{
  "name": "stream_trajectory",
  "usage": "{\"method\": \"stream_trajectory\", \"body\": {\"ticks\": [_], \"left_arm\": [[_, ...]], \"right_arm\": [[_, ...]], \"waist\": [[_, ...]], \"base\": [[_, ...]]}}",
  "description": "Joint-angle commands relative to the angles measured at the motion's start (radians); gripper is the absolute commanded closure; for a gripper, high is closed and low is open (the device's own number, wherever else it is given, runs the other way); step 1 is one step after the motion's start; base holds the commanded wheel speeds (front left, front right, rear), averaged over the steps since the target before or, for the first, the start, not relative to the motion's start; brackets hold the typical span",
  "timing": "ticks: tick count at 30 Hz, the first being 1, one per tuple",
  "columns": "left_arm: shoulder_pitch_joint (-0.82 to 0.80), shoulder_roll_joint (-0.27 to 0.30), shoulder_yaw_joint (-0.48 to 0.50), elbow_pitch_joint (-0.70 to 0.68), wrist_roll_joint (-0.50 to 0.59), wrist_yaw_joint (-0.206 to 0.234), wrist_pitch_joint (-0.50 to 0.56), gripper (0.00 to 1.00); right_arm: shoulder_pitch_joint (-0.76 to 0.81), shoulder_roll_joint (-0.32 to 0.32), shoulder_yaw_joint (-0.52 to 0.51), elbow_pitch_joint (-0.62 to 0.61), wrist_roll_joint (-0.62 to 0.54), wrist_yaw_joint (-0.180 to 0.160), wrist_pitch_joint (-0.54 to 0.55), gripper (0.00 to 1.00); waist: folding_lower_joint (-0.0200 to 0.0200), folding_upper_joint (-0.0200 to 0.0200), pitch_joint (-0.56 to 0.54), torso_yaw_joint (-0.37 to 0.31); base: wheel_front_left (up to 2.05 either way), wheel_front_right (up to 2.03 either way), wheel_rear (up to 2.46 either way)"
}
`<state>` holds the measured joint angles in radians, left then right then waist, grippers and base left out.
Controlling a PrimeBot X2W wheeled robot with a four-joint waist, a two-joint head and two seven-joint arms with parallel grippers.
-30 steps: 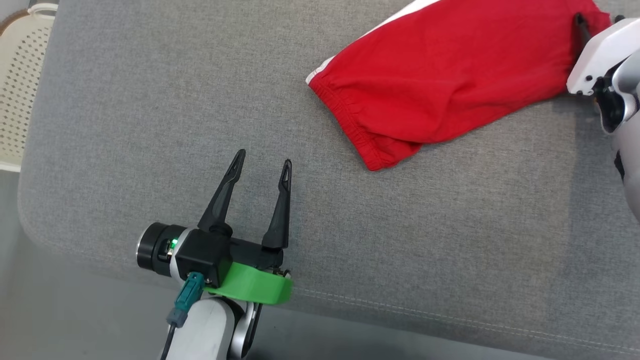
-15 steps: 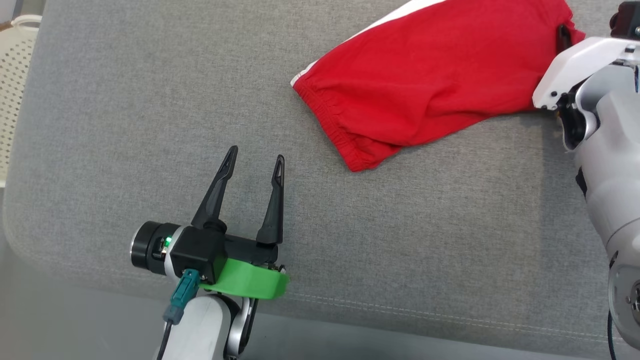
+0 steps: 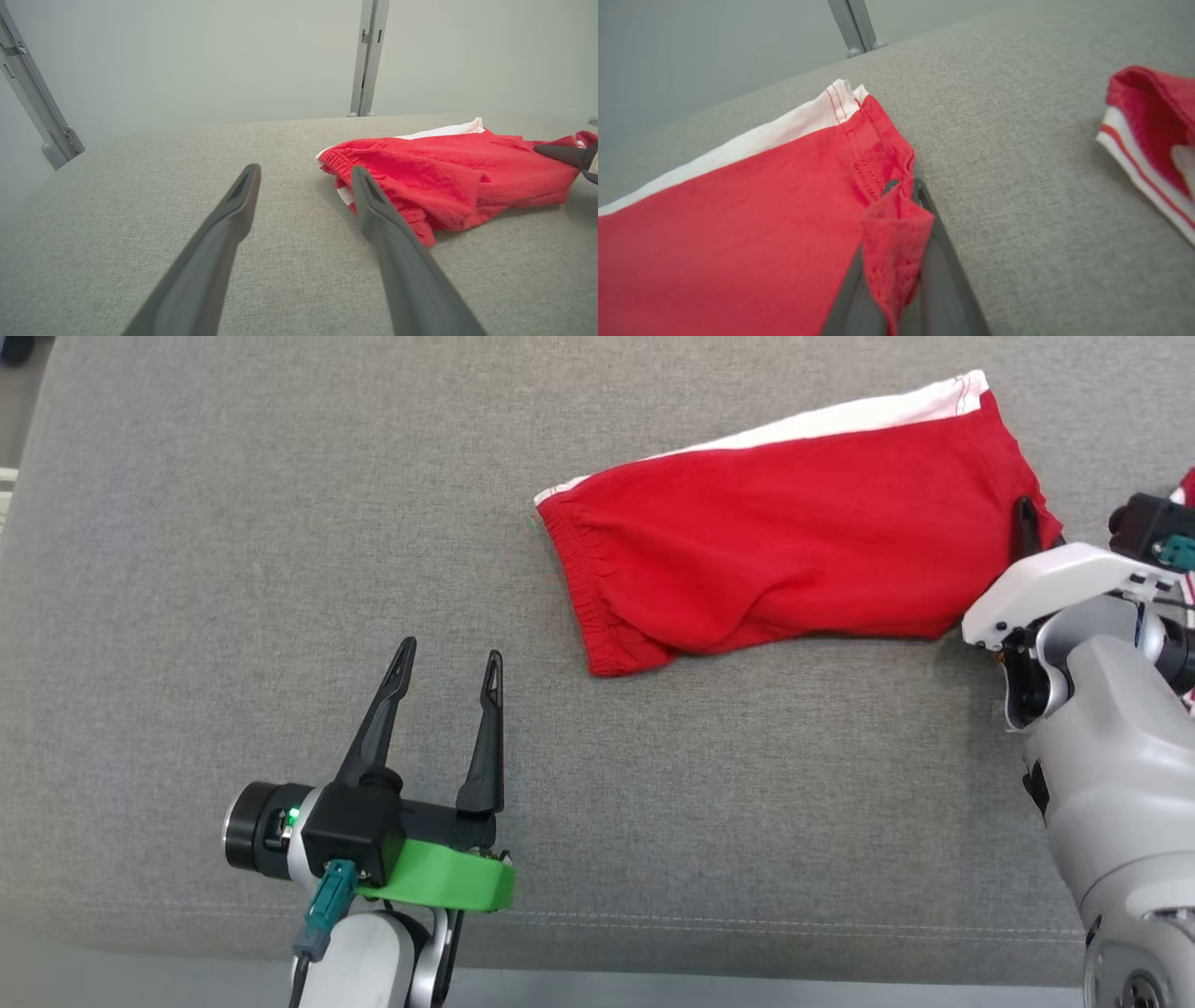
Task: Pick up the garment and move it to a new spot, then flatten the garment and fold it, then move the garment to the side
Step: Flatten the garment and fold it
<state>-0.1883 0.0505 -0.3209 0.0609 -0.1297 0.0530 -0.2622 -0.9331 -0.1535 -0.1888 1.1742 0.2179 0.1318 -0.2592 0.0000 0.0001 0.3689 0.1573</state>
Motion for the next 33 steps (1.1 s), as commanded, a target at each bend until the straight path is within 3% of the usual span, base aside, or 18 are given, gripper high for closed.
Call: {"method": "stream_trajectory", "body": {"ticks": [1, 8, 20, 33], "left_arm": [[0.015, 0.001, 0.007, -0.001, 0.01, -0.004, -0.003, 0.0], [0.042, 0.001, 0.018, 0.005, 0.016, -0.008, -0.003, 0.0], [0.061, 0.001, 0.002, 0.003, 0.002, -0.011, -0.003, 0.0], [0.08, 0.001, -0.001, 0.011, -0.007, -0.001, -0.003, 0.0]], "right_arm": [[0.054, 0.0, -0.02, -0.049, 0.012, -0.002, -0.006, 1.0], [0.213, 0.019, -0.066, -0.172, 0.026, -0.002, -0.006, 1.0], [0.287, 0.015, -0.071, -0.185, 0.039, -0.002, -0.006, 1.0], [0.302, 0.068, 0.049, -0.377, 0.056, -0.002, -0.006, 1.0]], "waist": [[0.0, -0.0001, -0.045, -0.044], [0.0, -0.0001, -0.099, -0.078], [0.0, -0.0001, -0.149, -0.093], [0.0, -0.0001, -0.186, -0.071]], "base": [[0.0, 0.0, 0.0], [0.0, 0.0, 0.0], [0.0, 0.0, 0.0], [0.0, 0.0, 0.0]]}}
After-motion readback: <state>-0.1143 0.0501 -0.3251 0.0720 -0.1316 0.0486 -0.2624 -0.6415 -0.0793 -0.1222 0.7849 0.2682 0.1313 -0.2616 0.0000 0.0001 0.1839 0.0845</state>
